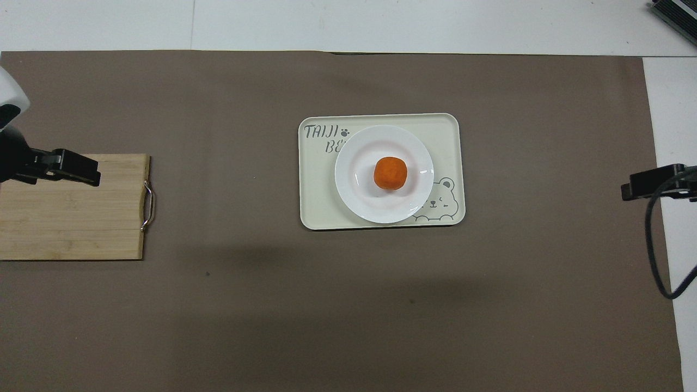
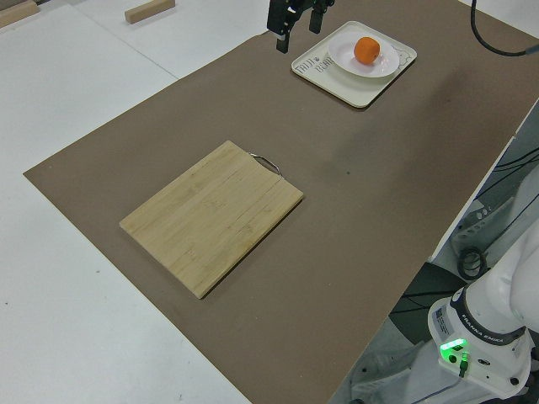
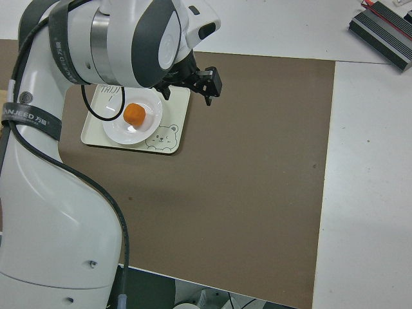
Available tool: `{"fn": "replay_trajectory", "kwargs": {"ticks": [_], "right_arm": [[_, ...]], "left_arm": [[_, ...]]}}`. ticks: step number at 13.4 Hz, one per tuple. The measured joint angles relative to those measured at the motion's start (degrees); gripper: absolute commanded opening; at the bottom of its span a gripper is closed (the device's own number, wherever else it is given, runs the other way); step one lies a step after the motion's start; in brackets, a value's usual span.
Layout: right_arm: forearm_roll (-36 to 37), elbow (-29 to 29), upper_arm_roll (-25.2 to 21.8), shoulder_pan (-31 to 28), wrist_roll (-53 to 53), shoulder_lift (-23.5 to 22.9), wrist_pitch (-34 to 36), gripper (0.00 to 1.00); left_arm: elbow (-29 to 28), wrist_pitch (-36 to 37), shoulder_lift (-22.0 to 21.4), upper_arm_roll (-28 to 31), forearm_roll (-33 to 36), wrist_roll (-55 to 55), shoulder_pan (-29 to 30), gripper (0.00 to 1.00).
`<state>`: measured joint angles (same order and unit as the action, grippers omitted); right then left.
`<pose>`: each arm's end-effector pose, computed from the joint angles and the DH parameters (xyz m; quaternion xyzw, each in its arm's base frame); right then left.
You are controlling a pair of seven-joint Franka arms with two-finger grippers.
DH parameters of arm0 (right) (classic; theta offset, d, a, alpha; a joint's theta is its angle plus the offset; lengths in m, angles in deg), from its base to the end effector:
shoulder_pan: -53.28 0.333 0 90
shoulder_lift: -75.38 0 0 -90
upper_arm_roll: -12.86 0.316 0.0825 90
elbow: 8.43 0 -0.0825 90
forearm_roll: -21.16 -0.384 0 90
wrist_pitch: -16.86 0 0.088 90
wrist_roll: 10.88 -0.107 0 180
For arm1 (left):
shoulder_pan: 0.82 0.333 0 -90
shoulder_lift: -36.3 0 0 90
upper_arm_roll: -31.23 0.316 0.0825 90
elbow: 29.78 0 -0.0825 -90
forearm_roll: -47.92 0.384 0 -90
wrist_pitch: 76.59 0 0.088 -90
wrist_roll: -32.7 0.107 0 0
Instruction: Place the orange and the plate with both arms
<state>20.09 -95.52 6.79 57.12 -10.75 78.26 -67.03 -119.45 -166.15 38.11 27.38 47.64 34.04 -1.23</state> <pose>0.5273 -0.0201 0.6660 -0.9998 0.0173 0.0027 0.0120 0.5612 -0.0417 0.6089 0.9987 -0.0488 -0.0168 0.0031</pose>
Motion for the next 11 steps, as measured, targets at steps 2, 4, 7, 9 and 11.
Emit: {"fn": "replay_trajectory", "kwargs": {"ticks": [2,4,7,9,11], "right_arm": [[0.45,0.00,0.00,-0.02,0.01,0.45,0.00,1.00],[1.28,-0.04,-0.02,-0.02,0.02,0.45,0.00,1.00],[1.52,-0.05,-0.05,-0.02,0.03,0.45,0.00,1.00],[1.52,-0.06,-0.05,-0.02,0.03,0.45,0.24,1.00],[1.52,-0.06,-0.05,-0.02,0.03,0.45,0.66,1.00]], "left_arm": [[0.00,0.00,0.00,0.00,0.00,0.00,0.00,1.00],[0.00,0.00,0.00,0.00,0.00,0.00,0.00,1.00],[0.00,0.00,0.00,0.00,0.00,0.00,0.00,1.00],[0.00,0.00,0.00,0.00,0.00,0.00,0.00,1.00],[0.00,0.00,0.00,0.00,0.00,0.00,0.00,1.00]]}}
